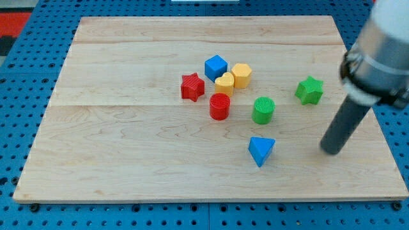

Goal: Push the blue triangle into the green circle

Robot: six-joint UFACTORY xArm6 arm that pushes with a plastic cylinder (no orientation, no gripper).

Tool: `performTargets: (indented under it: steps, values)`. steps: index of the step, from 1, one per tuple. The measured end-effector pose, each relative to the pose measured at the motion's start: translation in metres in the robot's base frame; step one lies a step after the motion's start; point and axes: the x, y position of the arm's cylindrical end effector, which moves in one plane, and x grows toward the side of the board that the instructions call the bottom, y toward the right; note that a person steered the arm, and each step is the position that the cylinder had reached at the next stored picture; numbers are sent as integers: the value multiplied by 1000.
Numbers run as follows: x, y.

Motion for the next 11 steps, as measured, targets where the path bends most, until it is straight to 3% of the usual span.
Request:
performTargets:
  steps: [1, 2, 4, 7, 8, 10, 11]
  values:
    - [28, -89]
    - [16, -146]
    - [38, -118]
    - [-9, -120]
    - [3, -111]
    - [6, -28]
    - [-9, -28]
